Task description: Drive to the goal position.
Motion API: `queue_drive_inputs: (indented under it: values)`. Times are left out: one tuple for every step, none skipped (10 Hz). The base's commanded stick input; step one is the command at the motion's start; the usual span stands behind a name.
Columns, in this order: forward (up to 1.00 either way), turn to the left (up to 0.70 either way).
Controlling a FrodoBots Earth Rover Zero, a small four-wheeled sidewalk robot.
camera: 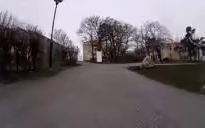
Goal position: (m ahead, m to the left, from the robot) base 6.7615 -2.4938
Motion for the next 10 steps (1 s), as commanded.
queue_drive_inputs:
  values:
    - [1.00, 0.00]
    - [1.00, 0.00]
    - [1.00, 0.00]
    - [1.00, 0.00]
    - [1.00, 0.00]
    - [1.00, 0.00]
    - [1.00, 0.00]
    - [1.00, 0.00]
    - [1.00, 0.00]
    - [1.00, 0.00]
